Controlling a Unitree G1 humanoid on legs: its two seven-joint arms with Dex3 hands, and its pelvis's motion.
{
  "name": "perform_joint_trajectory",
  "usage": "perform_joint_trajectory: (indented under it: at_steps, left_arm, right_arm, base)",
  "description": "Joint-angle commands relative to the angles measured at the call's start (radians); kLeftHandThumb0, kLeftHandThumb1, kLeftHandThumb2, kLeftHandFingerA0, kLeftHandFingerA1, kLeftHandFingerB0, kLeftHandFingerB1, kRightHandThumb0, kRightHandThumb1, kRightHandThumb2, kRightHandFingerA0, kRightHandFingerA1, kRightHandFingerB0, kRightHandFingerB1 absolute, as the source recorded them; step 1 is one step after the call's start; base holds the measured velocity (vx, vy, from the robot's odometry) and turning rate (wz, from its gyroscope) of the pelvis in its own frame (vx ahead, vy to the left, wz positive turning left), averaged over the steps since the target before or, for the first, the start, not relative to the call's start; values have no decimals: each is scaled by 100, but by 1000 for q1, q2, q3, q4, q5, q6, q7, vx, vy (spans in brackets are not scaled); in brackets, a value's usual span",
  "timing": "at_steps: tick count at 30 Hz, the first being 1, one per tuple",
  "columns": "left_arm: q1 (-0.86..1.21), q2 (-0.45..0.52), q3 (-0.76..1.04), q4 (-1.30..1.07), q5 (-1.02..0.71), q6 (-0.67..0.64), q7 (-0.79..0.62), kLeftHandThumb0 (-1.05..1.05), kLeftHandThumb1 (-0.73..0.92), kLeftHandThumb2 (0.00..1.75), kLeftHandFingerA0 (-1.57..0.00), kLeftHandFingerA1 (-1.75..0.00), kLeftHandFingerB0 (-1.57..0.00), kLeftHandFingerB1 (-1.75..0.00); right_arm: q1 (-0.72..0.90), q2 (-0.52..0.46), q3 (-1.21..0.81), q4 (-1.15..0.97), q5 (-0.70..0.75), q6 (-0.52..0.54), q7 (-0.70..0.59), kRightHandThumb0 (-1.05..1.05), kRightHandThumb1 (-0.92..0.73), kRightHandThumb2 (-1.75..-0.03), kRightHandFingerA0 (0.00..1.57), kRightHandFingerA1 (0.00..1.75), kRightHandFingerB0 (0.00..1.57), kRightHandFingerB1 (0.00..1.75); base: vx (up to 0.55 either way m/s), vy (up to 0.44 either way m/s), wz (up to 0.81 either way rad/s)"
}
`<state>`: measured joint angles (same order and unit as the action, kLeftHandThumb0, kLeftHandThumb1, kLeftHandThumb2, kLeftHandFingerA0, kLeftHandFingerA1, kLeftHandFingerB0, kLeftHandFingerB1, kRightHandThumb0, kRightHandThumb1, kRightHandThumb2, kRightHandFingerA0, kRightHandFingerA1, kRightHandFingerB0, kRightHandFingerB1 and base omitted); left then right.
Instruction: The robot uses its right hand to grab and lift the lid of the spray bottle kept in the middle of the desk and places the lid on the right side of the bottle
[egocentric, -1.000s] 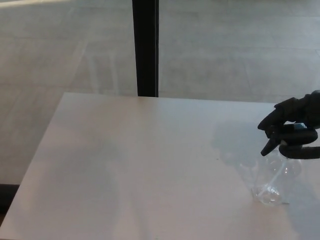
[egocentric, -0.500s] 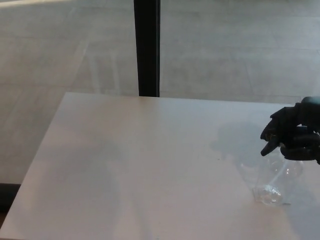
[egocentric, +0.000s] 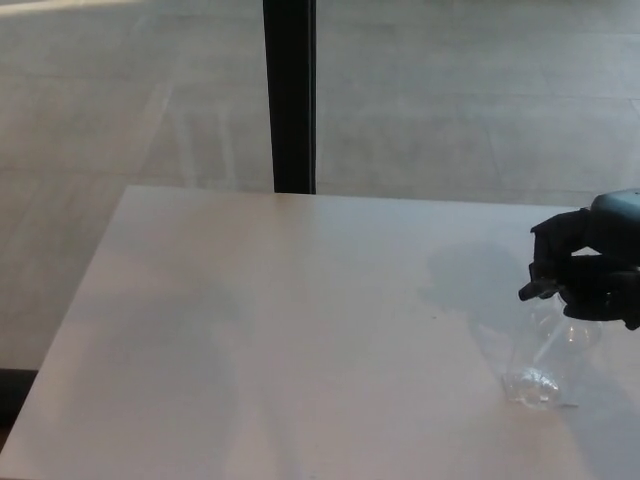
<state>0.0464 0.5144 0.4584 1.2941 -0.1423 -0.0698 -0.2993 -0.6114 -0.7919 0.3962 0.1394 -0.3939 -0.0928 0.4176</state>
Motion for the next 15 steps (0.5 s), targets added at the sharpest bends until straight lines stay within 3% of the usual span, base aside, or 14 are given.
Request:
perform_joint_trajectory:
  at_steps: [1,2,3,5,7,8,9,10,11,12,15]
  left_arm:
    - [22,19,-1,0,-10,-29,-5,-82,87,66,-56,-49,-39,-40]
    - [21,20,-1,1,-10,-25,-2,-83,87,66,-57,-50,-40,-40]
    - [21,23,-5,1,-5,-26,-3,-83,87,66,-55,-48,-39,-39]
    - [22,23,-7,0,-4,-28,-5,-82,88,67,-56,-49,-38,-40]
    - [24,23,-11,-1,1,-36,-3,-82,88,67,-56,-49,-38,-40]
    - [26,25,-8,-4,-3,-34,-2,-82,88,67,-55,-48,-39,-40]
    - [22,26,3,-1,-15,-22,-9,-84,70,108,-48,-60,-33,-53]
    - [23,26,3,-2,-15,-24,-11,-85,71,108,-48,-59,-33,-53]
    - [23,27,2,-2,-15,-25,-11,-85,71,108,-48,-59,-33,-53]
    - [24,27,-3,-7,-10,-29,-5,-84,87,66,-55,-51,-38,-40]
    - [23,29,-5,-8,-8,-30,-4,-83,88,66,-55,-51,-38,-40]
  right_arm:
    - [55,29,-67,65,-218,-240,-481,-29,-68,-76,92,175,71,153]
    - [53,33,-76,71,-205,-251,-485,-30,-69,-77,92,175,72,152]
    - [49,49,-100,85,-163,-272,-480,-30,-67,-75,90,175,62,164]
    - [44,60,-122,92,-123,-274,-457,-31,-66,-82,91,175,77,120]
    - [41,66,-134,91,-110,-266,-441,-31,-66,-82,91,175,77,120]
    - [20,86,-183,74,-24,-219,-368,-20,-62,-91,92,172,82,114]
    - [12,89,-193,69,-11,-198,-347,-21,-61,-91,87,175,76,127]
    - [1,97,-215,57,14,-164,-312,-21,-53,-98,110,163,82,126]
    - [2,102,-223,58,12,-164,-306,-21,-53,-98,110,163,82,126]
    - [-18,95,-243,48,24,-133,-272,-20,-60,-97,85,175,74,127]
    - [-65,83,-293,69,33,-126,-223,-20,-64,-92,85,169,80,114]
  base:
    - [0,0,0]
    - [0,0,0]
    - [0,0,0]
    - [0,0,0]
    - [0,0,0]
    - [0,0,0]
    - [0,0,0]
    - [0,0,0]
    - [0,0,0]
    - [0,0,0]
    - [0,0,0]
